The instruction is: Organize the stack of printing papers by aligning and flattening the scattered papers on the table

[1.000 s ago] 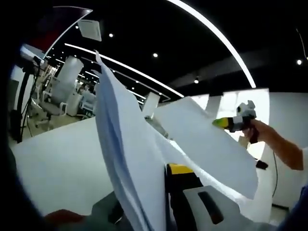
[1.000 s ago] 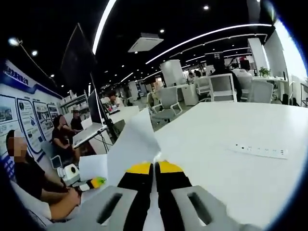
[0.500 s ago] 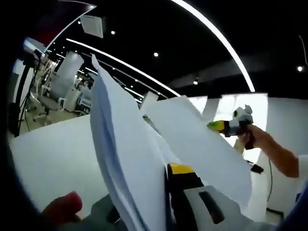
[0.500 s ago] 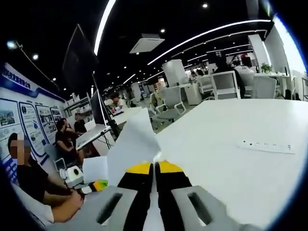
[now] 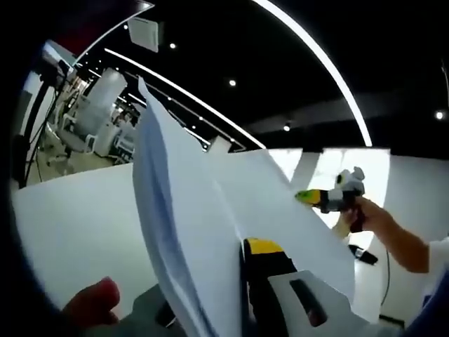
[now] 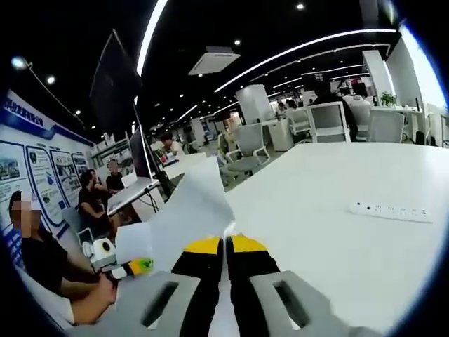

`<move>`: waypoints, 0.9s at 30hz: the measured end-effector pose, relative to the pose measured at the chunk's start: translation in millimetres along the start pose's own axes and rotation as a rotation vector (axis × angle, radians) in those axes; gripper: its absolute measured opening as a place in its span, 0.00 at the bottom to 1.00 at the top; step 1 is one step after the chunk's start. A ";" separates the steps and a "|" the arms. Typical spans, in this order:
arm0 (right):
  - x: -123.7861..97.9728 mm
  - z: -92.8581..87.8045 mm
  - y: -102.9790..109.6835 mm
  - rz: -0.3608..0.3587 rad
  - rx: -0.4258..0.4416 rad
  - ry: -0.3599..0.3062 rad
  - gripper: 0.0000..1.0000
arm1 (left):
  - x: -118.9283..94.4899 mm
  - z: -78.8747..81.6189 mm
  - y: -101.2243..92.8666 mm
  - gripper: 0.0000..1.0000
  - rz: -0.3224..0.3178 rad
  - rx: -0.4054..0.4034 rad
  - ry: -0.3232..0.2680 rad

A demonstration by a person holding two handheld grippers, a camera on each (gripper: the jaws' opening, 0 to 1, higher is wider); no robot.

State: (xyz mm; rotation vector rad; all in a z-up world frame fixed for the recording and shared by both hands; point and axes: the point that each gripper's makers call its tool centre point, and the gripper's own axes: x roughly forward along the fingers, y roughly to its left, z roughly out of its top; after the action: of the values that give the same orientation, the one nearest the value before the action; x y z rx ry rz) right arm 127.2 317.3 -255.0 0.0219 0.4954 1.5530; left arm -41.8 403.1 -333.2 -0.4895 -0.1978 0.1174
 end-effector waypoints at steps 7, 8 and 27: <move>2.9 -9.3 -1.1 -0.005 0.011 0.002 0.00 | 0.0 3.6 -0.4 0.10 -0.008 -0.020 -0.018; 3.4 -10.3 -0.9 -0.005 0.011 0.002 0.00 | -0.1 4.1 -0.6 0.10 -0.009 -0.022 -0.021; 11.1 -35.2 17.0 0.031 0.040 0.020 0.00 | 0.7 7.0 -0.8 0.15 -0.007 -0.033 -0.038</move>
State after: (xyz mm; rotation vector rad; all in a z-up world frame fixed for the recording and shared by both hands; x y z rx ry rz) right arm 99.3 318.2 -284.6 0.0449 0.5447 1.5750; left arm -42.6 405.7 -326.7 -0.5194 -0.2384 0.1170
